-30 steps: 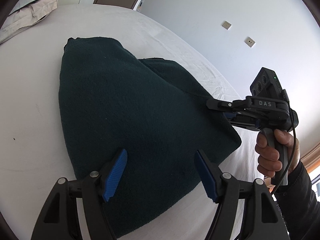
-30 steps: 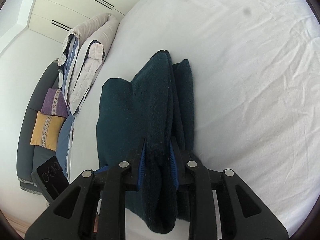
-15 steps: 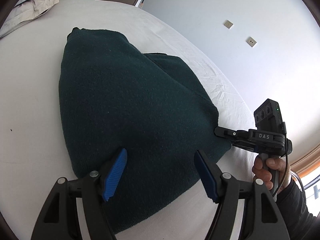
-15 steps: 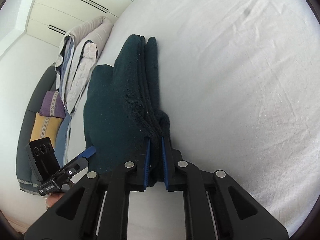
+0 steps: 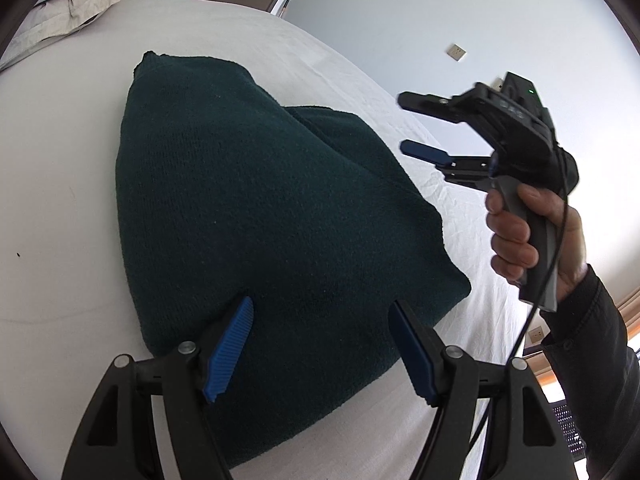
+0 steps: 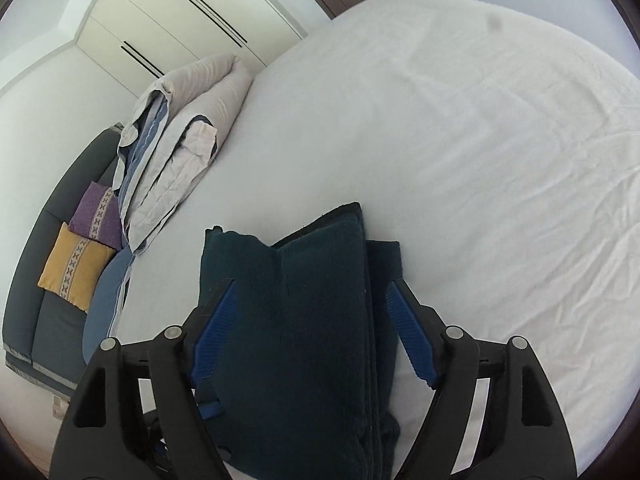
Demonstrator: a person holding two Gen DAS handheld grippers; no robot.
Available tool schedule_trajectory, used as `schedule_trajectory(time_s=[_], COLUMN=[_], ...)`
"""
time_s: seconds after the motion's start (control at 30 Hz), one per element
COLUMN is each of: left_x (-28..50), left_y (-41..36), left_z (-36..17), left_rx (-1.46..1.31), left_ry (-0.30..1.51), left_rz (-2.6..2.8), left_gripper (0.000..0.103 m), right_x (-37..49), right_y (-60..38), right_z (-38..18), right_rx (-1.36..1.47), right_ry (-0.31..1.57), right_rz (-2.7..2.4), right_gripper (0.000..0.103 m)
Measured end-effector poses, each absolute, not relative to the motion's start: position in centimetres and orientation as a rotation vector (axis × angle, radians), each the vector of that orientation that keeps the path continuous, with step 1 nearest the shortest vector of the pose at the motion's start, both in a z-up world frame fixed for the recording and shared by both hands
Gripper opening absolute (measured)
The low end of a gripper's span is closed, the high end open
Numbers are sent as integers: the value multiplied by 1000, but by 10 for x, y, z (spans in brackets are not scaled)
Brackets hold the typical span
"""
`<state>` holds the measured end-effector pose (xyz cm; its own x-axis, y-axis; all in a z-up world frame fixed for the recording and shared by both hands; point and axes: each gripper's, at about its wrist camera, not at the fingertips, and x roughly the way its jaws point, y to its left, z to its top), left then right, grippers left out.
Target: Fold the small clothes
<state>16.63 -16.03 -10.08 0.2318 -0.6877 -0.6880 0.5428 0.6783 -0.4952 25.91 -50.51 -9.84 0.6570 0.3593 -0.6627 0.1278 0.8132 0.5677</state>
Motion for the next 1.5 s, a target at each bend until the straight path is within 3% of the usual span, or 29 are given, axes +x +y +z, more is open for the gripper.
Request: schedule_trajectory(time_s=[0.1,0.17,0.3,0.37,0.53,0.87,1.2,1.4,1.5], left_x=[166,166,166,167,169,177,222,285,300], left_y=[-161,-161,-160,-159,-155,-153,-138,-176,-180], left_z=[-101,-102,-102,-102,-105,-104,-46,-74,-96], left_rx=[-168,-171,-177,-181,-207,-204,-227,-169,-171], left_ry=[1030,1027,1023,1023,1030,1043,951,1061,1095], left_rz=[-855,-857,-863,-863,-864,-862,-777,-720,-691], left_gripper=[72,72,72,72,72,72,70,69,61], right_x=[289,301,309,306,281,278,257,298,301], right_y=[-498,-496,-486,-479,-469,-490,-476,-466,-480], right_z=[-121,-136,-138,-134,-111,-142,-69,-129,-153], right_rx=[565,557,488,423,362,430,540,651,736], right_ry=[964,1006,1001,992,891,881,779,969,920], right_rz=[96,89,81,55,-32,-2,171,134,146], right_gripper=[58,43,21,16,14,19,23,23,15])
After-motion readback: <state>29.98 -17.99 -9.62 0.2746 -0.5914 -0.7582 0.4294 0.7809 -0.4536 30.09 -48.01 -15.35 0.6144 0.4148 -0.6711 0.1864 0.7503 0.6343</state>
